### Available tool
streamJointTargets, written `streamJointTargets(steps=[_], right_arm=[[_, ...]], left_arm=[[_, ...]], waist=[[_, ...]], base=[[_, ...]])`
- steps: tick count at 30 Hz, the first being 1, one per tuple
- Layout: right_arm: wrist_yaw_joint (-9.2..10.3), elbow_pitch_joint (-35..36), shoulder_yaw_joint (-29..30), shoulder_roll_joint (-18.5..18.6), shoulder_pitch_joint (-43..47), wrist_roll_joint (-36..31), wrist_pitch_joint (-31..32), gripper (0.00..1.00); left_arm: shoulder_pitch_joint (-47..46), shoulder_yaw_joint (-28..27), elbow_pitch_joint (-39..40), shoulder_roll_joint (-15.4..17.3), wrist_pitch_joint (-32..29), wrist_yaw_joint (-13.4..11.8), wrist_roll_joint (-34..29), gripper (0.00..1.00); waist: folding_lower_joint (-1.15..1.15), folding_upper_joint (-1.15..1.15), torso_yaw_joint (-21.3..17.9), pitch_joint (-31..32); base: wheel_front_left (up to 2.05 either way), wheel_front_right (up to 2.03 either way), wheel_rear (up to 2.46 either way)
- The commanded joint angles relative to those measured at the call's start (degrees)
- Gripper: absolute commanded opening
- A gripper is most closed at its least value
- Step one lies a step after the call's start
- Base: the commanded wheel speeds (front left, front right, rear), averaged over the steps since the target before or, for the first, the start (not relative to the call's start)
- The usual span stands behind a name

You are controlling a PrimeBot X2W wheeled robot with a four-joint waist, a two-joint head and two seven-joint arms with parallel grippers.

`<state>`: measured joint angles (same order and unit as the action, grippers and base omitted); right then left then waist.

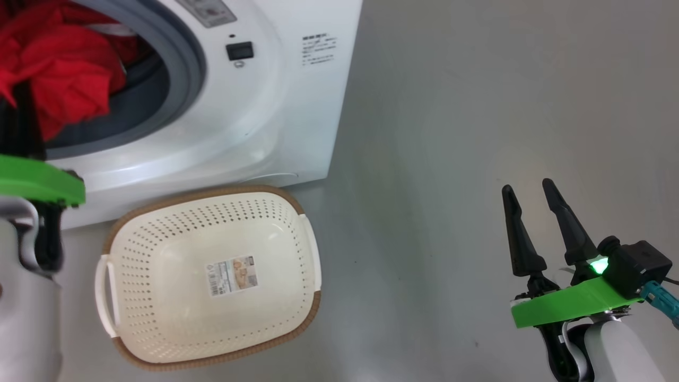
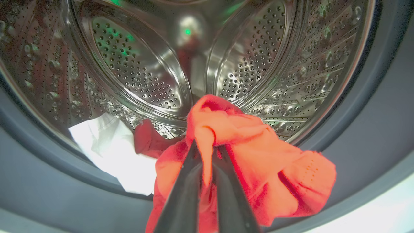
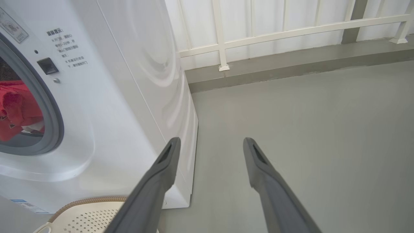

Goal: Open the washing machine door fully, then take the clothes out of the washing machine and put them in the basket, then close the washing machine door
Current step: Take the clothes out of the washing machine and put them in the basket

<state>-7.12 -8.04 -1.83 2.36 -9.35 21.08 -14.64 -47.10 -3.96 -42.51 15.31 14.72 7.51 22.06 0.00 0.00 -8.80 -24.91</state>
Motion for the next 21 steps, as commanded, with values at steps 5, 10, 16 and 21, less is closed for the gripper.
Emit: streamJointTargets(steps=[5,10,16,21], right_arm=[[-0.36,1.1,-0.3,0.5,1.6,-0.7,-0.4,1.0],[-0.36,1.2,0.5,0.5,1.8,-1.5,-0.4,1.0],[-0.36,1.3,1.0,0.5,1.6,-2.2,-0.4,1.0],[-0.36,1.1,1.4,0.5,1.5,-2.5,-0.4,1.0]], left_arm=[[6.4,-4.8,7.4,-0.6,0.3,0.0,-1.9,0.0],[11.7,-6.9,14.0,-3.3,0.3,0.0,-2.2,0.0],[15.0,-7.4,18.7,-4.8,0.3,0.0,-2.5,0.0],[18.0,-7.5,23.9,-5.7,0.3,0.0,-2.7,0.0]], waist=[[0.0,0.0,2.1,1.6],[0.0,0.0,3.5,1.7],[0.0,0.0,4.6,1.6],[0.0,0.0,5.4,2.0]], base=[[0.0,0.0,0.0],[0.0,0.0,0.0],[0.0,0.0,0.0],[0.0,0.0,0.0]])
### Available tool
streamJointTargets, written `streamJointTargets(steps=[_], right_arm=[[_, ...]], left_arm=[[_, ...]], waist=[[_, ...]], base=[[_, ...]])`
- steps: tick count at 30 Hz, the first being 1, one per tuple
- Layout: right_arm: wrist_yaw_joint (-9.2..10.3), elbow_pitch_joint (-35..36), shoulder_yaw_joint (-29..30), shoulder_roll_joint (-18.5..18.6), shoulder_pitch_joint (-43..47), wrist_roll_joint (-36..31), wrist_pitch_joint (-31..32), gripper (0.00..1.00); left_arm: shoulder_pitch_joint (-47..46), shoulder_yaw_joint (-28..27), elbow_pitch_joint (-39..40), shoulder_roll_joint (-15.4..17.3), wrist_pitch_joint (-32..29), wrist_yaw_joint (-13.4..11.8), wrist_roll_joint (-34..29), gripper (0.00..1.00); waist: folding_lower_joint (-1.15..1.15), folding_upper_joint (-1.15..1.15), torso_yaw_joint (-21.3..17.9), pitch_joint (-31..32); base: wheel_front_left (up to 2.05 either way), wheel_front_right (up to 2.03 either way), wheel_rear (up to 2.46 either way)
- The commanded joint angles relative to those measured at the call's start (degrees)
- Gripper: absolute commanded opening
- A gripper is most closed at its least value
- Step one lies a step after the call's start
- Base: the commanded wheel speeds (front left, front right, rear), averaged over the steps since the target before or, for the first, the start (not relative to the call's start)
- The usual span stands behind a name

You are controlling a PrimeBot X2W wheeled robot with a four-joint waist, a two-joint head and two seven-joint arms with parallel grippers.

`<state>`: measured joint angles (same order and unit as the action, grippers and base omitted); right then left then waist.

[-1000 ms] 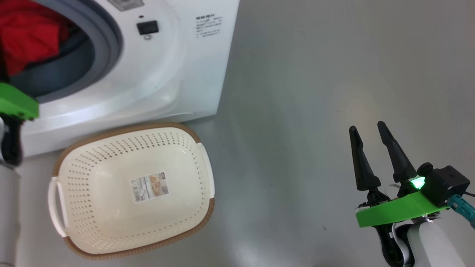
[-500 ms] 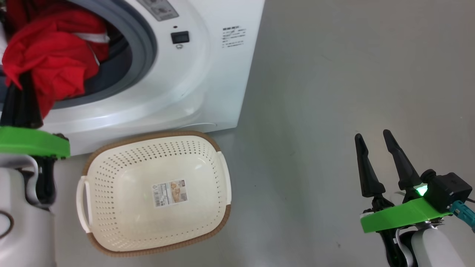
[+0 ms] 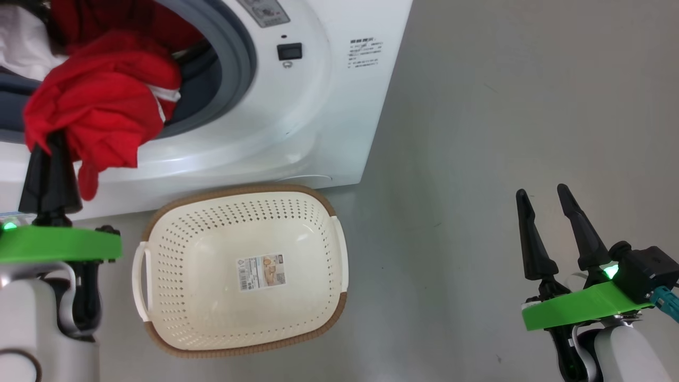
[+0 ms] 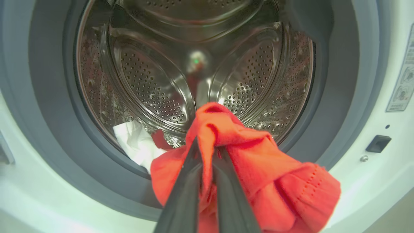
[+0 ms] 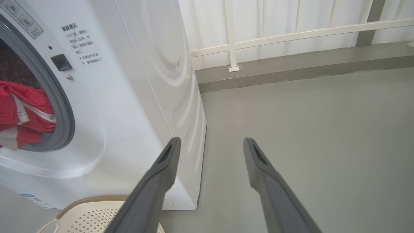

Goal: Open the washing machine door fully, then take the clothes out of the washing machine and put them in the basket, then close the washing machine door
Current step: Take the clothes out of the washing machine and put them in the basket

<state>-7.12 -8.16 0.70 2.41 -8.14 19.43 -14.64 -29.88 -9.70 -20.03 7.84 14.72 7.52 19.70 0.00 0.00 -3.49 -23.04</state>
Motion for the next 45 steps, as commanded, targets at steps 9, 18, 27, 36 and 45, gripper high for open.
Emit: streamJointTargets(steps=[9,18,27,36,45], right_arm=[[-0.36,1.2,-0.8,0.5,0.3,-0.8,-0.4,1.0],[-0.36,1.5,-0.8,0.5,-0.5,-0.5,-0.4,1.0],[-0.36,2.0,-1.8,0.5,-1.1,0.7,-0.4,1.0],[-0.36,2.6,-2.4,0.5,-2.9,1.6,-0.4,1.0],[-0.36,3.0,-3.0,0.5,-4.1,2.6,-0.4,1.0]], left_arm=[[6.0,-3.6,12.3,0.3,0.3,0.0,0.1,0.0],[9.6,-1.3,13.9,-1.4,0.3,0.0,-0.1,0.0],[11.5,2.5,2.3,-0.6,0.3,0.0,0.2,0.0],[8.4,6.5,-9.2,1.5,0.3,0.0,0.6,0.0],[3.6,10.3,-19.6,3.2,0.3,0.0,0.6,0.0]], waist=[[0.0,0.0,0.8,0.5],[0.0,0.0,0.5,-1.1],[0.0,0.0,-1.8,-4.2],[0.0,0.0,-3.8,-9.3],[0.0,0.0,-5.2,-13.0]], base=[[0.0,0.0,0.0],[0.0,0.0,0.0],[0.0,0.0,0.0],[0.0,0.0,0.0],[0.0,0.0,0.0]])
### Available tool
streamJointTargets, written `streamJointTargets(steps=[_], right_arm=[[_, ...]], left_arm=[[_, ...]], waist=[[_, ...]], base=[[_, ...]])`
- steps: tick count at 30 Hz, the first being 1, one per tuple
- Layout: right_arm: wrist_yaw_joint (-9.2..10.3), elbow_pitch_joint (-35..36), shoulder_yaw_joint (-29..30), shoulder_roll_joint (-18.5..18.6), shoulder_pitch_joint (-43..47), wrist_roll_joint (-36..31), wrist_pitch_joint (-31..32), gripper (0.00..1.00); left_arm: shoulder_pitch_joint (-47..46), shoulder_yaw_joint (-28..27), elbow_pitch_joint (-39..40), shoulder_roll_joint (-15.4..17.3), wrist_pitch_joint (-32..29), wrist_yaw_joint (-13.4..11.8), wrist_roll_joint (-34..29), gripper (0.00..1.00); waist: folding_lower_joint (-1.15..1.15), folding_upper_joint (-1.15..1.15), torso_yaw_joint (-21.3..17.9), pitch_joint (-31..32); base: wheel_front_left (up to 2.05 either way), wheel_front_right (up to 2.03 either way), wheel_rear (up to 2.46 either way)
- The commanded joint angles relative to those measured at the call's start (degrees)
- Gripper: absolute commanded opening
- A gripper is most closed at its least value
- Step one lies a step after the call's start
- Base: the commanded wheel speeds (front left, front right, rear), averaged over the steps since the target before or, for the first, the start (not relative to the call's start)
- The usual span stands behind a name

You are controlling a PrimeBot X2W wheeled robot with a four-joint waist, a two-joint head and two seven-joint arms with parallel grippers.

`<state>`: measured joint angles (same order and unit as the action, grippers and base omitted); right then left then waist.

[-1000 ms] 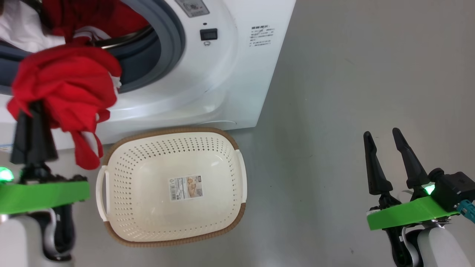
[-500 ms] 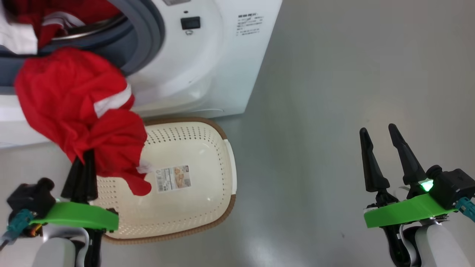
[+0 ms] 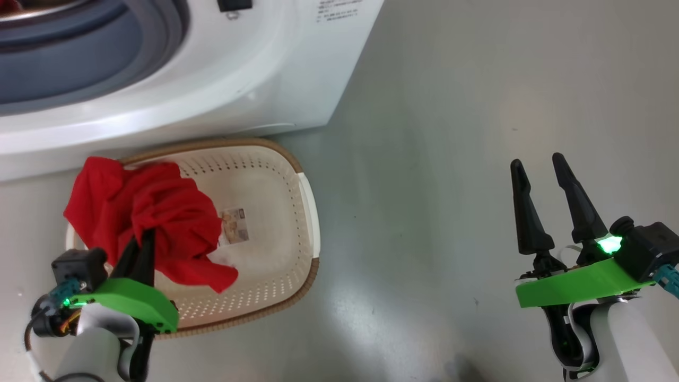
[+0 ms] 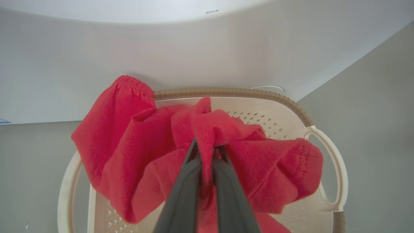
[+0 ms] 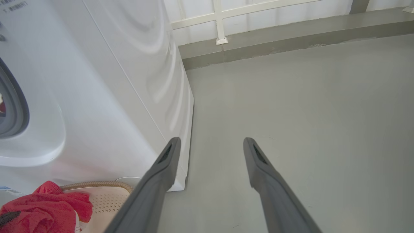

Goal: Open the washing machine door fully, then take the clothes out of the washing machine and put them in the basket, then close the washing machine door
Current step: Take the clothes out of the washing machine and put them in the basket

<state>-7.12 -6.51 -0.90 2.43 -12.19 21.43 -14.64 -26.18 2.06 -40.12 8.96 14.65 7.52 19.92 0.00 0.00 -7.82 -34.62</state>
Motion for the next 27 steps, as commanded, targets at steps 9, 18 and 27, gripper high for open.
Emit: streamJointTargets(steps=[9,18,27], right_arm=[[-0.36,1.9,-3.1,0.4,-1.0,1.6,-0.4,1.0],[-0.36,2.6,-3.3,0.4,-1.7,1.8,-0.4,1.0],[-0.36,2.5,-3.1,0.4,-2.4,1.4,-0.4,1.0]], left_arm=[[-6.4,3.6,-10.9,4.7,0.3,0.0,2.1,0.0],[-11.2,6.7,-16.2,6.3,0.3,0.0,5.4,0.0],[-13.1,7.4,-17.7,6.8,0.3,0.0,6.9,0.87]], waist=[[0.0,0.0,-3.0,-5.6],[0.0,0.0,-3.6,-8.7],[0.0,0.0,-3.2,-8.9]], base=[[0.0,0.0,0.0],[0.0,0.0,0.0],[0.0,0.0,0.0]])
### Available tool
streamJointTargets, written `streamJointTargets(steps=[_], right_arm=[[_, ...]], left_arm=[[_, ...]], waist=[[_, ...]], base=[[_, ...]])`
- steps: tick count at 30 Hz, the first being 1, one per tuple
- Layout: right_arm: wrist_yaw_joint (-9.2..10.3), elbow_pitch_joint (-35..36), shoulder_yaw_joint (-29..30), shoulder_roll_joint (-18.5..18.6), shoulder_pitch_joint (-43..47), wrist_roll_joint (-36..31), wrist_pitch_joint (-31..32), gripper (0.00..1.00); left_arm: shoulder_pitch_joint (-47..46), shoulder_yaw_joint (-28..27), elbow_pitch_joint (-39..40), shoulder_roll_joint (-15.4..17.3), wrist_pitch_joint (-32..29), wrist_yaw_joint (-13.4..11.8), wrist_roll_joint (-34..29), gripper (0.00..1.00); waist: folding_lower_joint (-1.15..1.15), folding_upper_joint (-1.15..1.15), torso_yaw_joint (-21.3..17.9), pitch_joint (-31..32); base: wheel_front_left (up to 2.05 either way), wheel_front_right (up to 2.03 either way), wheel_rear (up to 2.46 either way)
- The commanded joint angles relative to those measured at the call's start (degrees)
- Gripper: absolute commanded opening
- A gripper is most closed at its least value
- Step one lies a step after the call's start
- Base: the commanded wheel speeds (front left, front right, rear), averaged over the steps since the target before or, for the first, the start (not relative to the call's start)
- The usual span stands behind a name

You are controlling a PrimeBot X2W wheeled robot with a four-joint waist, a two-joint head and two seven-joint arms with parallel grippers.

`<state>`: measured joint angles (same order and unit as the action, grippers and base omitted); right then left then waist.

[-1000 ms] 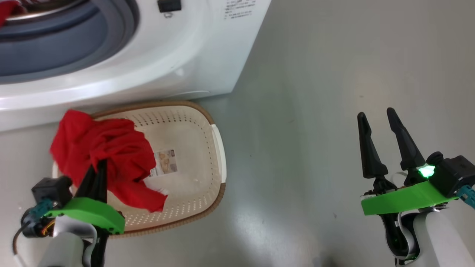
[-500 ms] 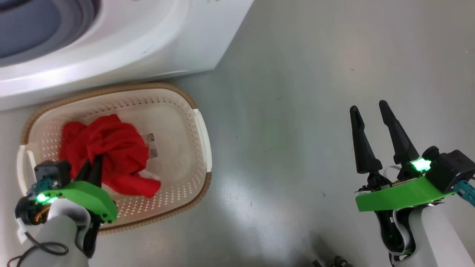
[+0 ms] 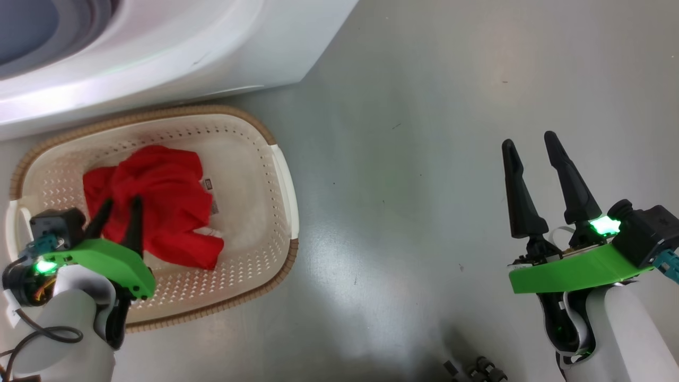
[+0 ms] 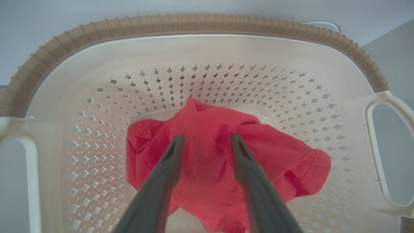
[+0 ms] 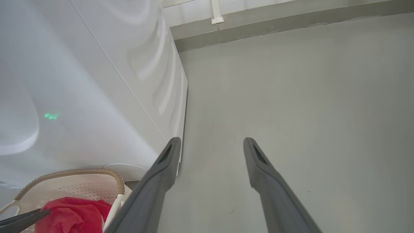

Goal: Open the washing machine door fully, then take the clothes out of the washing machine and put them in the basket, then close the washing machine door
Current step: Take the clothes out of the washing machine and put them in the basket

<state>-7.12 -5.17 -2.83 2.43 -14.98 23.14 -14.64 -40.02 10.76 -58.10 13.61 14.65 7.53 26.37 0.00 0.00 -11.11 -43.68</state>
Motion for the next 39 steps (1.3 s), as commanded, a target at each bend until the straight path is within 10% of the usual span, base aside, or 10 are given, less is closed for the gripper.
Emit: streamJointTargets(steps=[1,39], right_arm=[[-0.36,1.1,-1.0,0.4,0.3,-0.4,-0.4,1.0],[-0.36,-3.4,2.8,0.4,7.2,-6.2,-0.4,1.0]], left_arm=[[0.7,-1.5,0.3,2.1,0.3,0.0,0.6,0.98],[18.4,-11.9,27.8,-3.9,0.3,0.0,-3.4,1.0]], waist=[[0.0,0.0,0.3,0.4],[0.0,0.0,9.4,24.6]], base=[[0.0,0.0,0.0],[0.0,0.0,0.0]])
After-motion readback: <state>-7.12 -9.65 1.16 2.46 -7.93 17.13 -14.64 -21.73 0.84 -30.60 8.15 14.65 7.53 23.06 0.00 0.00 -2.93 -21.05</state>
